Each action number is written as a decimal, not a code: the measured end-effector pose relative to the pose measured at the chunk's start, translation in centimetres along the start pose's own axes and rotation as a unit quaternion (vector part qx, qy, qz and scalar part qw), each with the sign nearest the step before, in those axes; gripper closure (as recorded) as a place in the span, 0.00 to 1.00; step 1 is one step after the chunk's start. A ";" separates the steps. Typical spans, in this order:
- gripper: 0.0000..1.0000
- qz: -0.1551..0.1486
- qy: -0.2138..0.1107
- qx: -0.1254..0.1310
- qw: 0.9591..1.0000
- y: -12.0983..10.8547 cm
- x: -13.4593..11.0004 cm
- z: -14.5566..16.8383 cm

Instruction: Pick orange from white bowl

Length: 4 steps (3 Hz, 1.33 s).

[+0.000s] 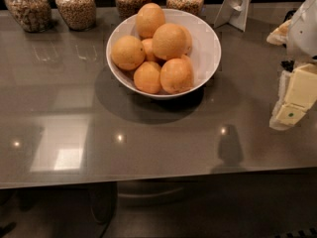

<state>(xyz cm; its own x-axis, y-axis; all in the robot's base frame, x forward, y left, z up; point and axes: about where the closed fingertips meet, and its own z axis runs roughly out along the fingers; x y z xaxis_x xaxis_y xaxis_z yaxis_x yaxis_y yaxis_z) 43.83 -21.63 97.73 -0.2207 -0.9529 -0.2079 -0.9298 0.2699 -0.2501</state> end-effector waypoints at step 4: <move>0.00 0.027 -0.118 0.046 0.992 -4.0 -6.1 0.6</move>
Offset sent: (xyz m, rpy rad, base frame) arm 0.0089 0.0044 0.0006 0.0466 -0.0204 0.0013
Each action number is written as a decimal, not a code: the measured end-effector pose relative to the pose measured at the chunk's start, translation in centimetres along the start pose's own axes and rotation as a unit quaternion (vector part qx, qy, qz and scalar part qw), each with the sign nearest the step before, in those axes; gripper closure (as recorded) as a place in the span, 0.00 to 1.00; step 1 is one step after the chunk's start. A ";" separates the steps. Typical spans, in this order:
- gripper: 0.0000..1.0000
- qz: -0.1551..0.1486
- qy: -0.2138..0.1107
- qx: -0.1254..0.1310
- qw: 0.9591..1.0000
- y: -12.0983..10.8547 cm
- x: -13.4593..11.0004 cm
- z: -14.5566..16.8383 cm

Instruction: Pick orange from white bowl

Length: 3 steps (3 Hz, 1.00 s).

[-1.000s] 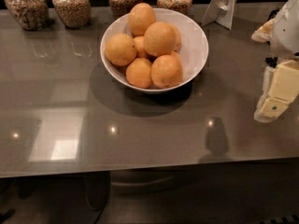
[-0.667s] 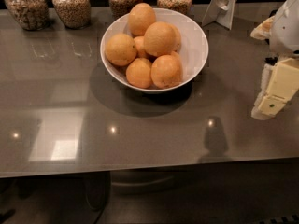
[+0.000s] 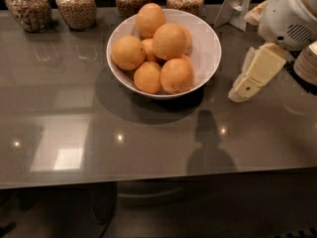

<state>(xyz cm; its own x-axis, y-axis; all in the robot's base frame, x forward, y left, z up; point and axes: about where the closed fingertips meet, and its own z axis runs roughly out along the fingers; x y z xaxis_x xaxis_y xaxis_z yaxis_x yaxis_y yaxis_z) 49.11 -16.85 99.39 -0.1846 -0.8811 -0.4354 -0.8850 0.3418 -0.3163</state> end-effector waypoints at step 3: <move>0.00 0.064 -0.050 0.063 0.995 -4.0 -7.8 2.2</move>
Offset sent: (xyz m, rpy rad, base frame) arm 0.0999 0.0970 0.0402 0.1726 -0.1459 -0.1990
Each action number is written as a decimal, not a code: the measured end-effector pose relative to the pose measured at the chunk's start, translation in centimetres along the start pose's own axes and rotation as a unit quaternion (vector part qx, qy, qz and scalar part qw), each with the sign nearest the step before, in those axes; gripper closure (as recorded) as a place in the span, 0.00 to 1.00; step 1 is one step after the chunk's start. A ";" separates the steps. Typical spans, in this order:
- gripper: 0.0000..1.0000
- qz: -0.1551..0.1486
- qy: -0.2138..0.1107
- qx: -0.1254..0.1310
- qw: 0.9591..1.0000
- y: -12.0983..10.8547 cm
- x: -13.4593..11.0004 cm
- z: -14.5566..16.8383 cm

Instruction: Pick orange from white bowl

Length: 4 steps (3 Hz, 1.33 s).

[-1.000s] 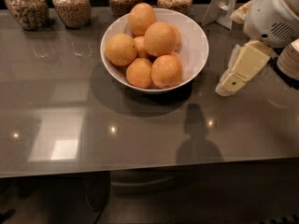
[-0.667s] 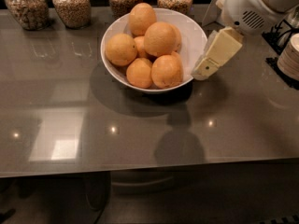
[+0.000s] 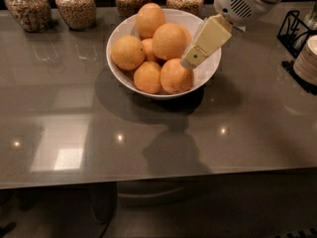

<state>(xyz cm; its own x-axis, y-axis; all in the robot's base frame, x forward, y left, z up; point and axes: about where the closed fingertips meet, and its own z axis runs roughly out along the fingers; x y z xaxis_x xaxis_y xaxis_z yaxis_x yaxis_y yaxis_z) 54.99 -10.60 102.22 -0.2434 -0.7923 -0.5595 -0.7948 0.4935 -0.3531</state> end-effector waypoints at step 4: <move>0.26 -0.003 -0.038 0.027 0.999 -2.6 -2.8 5.8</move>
Offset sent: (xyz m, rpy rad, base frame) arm 0.0549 0.0265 -0.0157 0.0498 -0.0848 -0.0008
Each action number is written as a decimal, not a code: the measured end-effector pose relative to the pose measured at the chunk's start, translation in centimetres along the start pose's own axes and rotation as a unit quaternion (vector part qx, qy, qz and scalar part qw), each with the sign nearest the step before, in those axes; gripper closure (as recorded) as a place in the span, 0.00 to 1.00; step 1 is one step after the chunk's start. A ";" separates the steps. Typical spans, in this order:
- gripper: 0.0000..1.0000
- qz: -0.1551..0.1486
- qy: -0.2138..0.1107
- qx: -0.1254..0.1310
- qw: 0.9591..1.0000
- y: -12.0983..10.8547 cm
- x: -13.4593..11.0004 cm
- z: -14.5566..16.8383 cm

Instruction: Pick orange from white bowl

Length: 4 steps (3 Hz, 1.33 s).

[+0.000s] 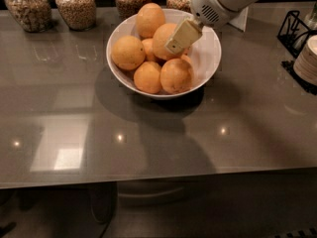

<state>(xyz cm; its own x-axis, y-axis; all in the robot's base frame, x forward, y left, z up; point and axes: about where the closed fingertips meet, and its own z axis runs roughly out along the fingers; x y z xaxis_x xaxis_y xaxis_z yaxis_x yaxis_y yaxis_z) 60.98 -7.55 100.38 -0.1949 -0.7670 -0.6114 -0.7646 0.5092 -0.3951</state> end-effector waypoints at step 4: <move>0.28 0.018 -0.005 -0.039 0.999 0.5 -0.7 5.4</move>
Offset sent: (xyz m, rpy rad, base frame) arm 0.0301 0.0258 -0.0236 0.0485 0.0363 0.0271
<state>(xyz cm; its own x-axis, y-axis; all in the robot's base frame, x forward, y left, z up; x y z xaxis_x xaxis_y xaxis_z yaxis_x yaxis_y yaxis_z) 64.07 -4.60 96.92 -0.2178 -0.7447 -0.6309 -0.8029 0.5042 -0.3180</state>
